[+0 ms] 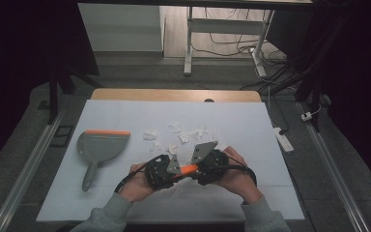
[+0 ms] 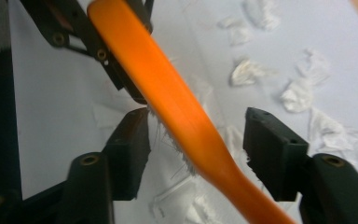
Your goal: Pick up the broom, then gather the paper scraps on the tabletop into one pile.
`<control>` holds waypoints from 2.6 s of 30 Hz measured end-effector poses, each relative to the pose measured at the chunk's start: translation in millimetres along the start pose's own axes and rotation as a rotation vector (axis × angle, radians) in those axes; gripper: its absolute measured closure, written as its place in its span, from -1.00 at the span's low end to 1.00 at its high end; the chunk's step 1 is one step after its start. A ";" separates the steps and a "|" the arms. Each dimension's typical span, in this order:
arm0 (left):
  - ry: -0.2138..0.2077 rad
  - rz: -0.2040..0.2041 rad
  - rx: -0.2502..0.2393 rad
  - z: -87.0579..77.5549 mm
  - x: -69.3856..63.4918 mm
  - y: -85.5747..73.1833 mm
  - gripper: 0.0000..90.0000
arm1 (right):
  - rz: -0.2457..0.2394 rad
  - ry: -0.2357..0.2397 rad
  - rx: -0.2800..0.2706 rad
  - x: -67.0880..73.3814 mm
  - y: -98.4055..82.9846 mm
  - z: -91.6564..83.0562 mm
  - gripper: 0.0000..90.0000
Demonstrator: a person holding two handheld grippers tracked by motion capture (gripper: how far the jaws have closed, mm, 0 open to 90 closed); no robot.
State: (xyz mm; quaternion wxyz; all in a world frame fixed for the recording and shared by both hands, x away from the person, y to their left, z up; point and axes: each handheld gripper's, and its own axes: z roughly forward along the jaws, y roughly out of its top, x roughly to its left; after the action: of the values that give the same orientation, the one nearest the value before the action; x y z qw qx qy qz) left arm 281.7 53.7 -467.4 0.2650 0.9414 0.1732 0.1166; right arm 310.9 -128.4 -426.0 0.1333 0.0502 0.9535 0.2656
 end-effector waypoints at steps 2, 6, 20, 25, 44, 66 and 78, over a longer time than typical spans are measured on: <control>-0.003 0.018 0.005 -0.3 -2.4 1.5 0.79 | -0.016 0.009 0.019 1.2 0.2 3.1 0.11; 0.000 0.044 0.030 2.3 -7.2 3.7 0.79 | -0.048 0.067 0.060 2.5 -2.9 9.5 0.30; -0.045 0.067 -0.005 -2.2 -2.1 -1.0 0.72 | -0.048 0.121 0.004 2.2 -10.3 7.3 0.41; 0.025 0.010 -0.062 -7.6 5.9 -5.3 0.29 | 0.007 0.089 -0.014 -3.7 -13.9 3.3 0.49; 0.185 -0.306 -0.206 -43.5 31.3 -80.4 -0.11 | 0.215 -0.032 -0.106 -30.8 -35.6 -7.0 0.50; 0.277 -0.499 -0.224 -62.1 32.2 -151.4 -0.25 | 0.381 -0.183 -0.184 -53.1 -66.8 -31.8 0.50; 0.271 -0.505 -0.220 -59.8 36.4 -156.5 -0.29 | 0.447 -0.239 -0.175 -63.9 -76.9 -37.4 0.50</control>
State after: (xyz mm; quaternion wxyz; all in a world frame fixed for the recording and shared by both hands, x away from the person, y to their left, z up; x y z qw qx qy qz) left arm 255.0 220.3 -497.3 0.3603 0.8102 0.4216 0.1895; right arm 359.8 -223.1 -420.6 0.1869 0.2786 0.8696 0.3623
